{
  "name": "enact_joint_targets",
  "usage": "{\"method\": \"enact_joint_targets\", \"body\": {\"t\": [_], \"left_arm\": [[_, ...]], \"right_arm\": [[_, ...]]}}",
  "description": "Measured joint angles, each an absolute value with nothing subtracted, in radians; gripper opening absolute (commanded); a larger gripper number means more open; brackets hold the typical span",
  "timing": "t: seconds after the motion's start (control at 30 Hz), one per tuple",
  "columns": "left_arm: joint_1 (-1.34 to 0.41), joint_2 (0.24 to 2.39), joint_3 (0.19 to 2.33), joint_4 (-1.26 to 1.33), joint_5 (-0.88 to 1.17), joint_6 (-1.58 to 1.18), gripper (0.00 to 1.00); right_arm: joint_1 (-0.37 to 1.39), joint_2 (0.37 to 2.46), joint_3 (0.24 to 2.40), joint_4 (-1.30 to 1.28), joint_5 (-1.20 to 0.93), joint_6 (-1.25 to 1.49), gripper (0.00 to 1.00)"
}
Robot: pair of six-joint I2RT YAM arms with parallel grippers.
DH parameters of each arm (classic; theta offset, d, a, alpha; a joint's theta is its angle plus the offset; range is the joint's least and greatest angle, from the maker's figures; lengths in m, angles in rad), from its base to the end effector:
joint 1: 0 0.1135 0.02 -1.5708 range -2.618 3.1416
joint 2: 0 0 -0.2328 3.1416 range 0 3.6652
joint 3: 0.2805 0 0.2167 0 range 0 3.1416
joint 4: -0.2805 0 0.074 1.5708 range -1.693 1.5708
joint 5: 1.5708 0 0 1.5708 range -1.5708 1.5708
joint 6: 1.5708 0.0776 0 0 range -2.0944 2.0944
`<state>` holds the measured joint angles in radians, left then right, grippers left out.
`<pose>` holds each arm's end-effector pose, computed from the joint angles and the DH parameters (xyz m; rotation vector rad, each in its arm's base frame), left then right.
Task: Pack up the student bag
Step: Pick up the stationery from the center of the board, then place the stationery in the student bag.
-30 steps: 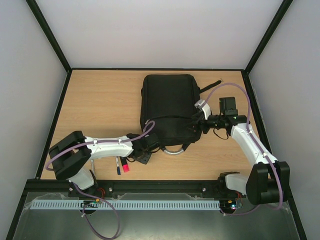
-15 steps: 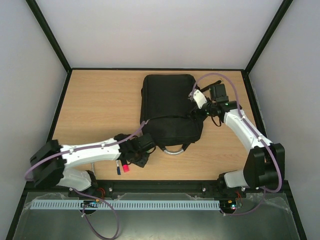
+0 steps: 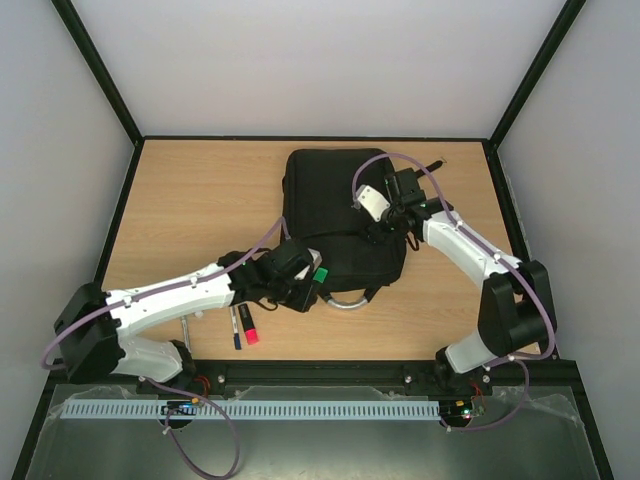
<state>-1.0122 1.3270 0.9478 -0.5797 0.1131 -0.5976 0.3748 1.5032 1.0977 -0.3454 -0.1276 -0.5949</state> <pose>0.1337 -0.2304 0.1944 0.6042 2.6377 -0.7221 0.3032 0.1299 0.2157 -1.1351 2.0169 0.0365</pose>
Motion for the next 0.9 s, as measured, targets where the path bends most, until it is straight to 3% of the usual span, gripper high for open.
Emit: {"method": "enact_joint_targets", "body": {"t": [0.17, 0.4, 0.5, 0.6, 0.73, 0.9], "left_arm": [[-0.949, 1.384, 0.948, -0.455, 0.163, -0.599, 0.14], [-0.829, 1.476, 0.983, -0.331, 0.231, -0.594, 0.13], [-0.784, 1.510, 1.006, -0.295, 0.257, -0.590, 0.13], [-0.759, 1.537, 1.023, -0.272, 0.275, -0.586, 0.12], [-0.757, 1.584, 1.037, -0.250, 0.318, -0.577, 0.08], [-0.770, 1.602, 1.037, -0.250, 0.355, -0.560, 0.07]], "right_arm": [[0.381, 1.547, 1.104, -0.314, -0.091, -0.588, 0.69], [0.389, 1.586, 1.108, -0.293, -0.085, -0.550, 0.65], [0.392, 1.587, 1.108, -0.293, -0.093, -0.539, 0.47], [0.395, 1.608, 1.119, -0.294, -0.108, -0.524, 0.24], [0.402, 1.637, 1.142, -0.300, -0.121, -0.500, 0.08], [0.402, 1.623, 1.184, -0.319, -0.126, -0.484, 0.03]]}}
